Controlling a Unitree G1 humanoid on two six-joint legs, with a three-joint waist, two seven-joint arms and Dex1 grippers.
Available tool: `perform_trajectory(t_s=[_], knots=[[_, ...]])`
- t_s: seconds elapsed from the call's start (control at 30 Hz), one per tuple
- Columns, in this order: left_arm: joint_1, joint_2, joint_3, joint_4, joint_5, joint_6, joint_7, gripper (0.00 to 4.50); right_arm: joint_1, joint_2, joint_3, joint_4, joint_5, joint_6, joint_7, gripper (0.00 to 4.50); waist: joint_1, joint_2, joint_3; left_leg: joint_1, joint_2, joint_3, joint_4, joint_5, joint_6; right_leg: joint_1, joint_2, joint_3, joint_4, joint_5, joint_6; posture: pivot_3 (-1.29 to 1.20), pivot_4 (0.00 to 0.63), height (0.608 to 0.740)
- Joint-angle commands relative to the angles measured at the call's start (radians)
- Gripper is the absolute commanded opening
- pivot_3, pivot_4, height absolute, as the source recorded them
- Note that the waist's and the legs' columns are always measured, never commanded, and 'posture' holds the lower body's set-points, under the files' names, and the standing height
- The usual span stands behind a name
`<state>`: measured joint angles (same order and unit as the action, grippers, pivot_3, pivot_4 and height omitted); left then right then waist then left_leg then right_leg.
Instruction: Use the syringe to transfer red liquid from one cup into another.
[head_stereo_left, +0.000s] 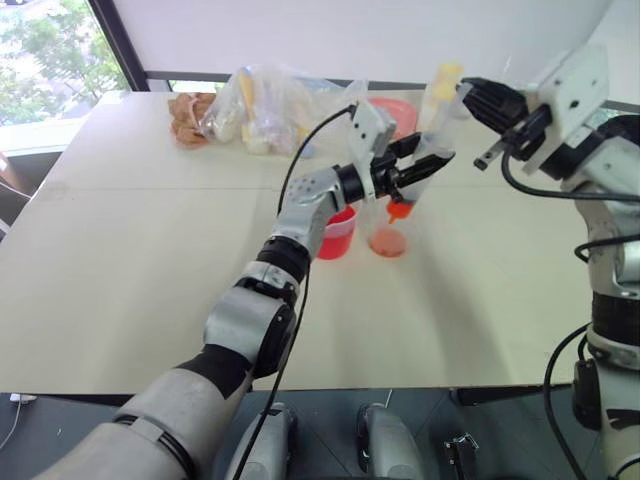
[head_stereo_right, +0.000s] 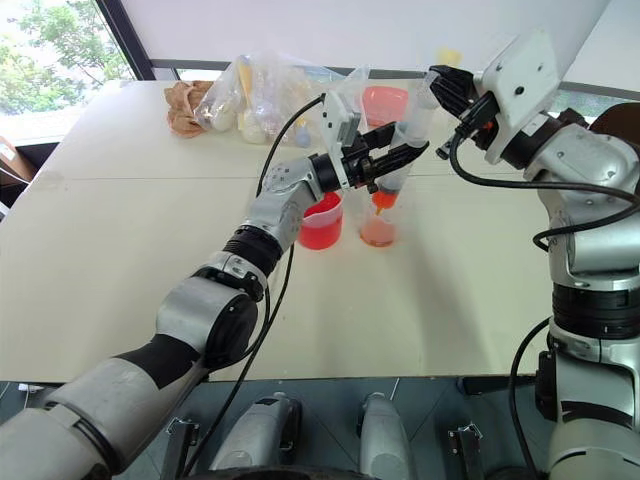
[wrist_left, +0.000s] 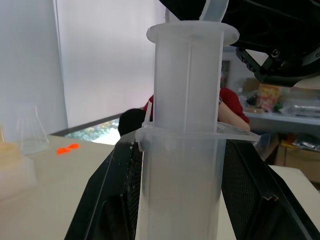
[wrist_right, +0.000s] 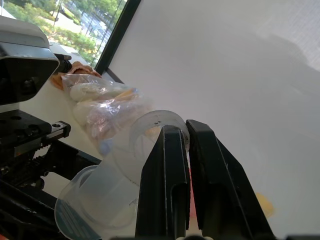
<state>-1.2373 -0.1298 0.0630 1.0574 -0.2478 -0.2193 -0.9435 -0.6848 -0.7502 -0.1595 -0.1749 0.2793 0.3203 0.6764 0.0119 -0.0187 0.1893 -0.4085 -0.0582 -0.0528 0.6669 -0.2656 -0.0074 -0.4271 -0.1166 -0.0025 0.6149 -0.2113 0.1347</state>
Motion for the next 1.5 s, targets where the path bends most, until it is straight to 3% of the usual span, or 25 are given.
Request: perform_trajectory(t_s=[0.03, 1.07, 1.27, 1.5], knots=[[-0.078, -0.008, 0.035, -0.052, -0.036, -0.010, 0.021, 1.87, 0.040, 0.030, 0.049, -0.059, 0.029, 0.014, 0.037, 0.05, 0.000, 0.000, 0.000, 0.000, 0.000, 0.000, 0.000, 0.000, 0.000, 0.000, 0.000, 0.000, 0.000, 0.000, 0.000, 0.00, 0.150, 0.740], [-0.138, 0.014, 0.080, -0.089, -0.081, 0.003, 0.038, 1.87, 0.147, 0.119, 0.101, -0.051, -0.022, 0.015, 0.048, 0.05, -0.001, 0.000, 0.000, 0.000, 0.000, 0.000, 0.000, 0.000, 0.000, 0.000, 0.000, 0.000, 0.000, 0.000, 0.000, 0.00, 0.150, 0.740], [-0.129, 0.013, 0.076, -0.094, -0.080, 0.008, 0.032, 1.87, 0.133, 0.121, 0.059, -0.029, -0.030, 0.002, 0.016, 0.05, -0.001, 0.000, 0.000, 0.000, 0.000, 0.000, 0.000, 0.000, 0.000, 0.000, 0.000, 0.000, 0.000, 0.000, 0.000, 0.00, 0.150, 0.740], [-0.115, 0.011, 0.077, -0.108, -0.077, 0.021, 0.020, 1.87, 0.150, 0.120, -0.013, -0.035, -0.026, 0.013, -0.057, 3.46, 0.002, -0.001, 0.000, 0.000, 0.000, -0.001, 0.000, 0.000, 0.000, 0.000, 0.001, 0.000, 0.001, 0.000, 0.000, 0.00, 0.150, 0.740]])
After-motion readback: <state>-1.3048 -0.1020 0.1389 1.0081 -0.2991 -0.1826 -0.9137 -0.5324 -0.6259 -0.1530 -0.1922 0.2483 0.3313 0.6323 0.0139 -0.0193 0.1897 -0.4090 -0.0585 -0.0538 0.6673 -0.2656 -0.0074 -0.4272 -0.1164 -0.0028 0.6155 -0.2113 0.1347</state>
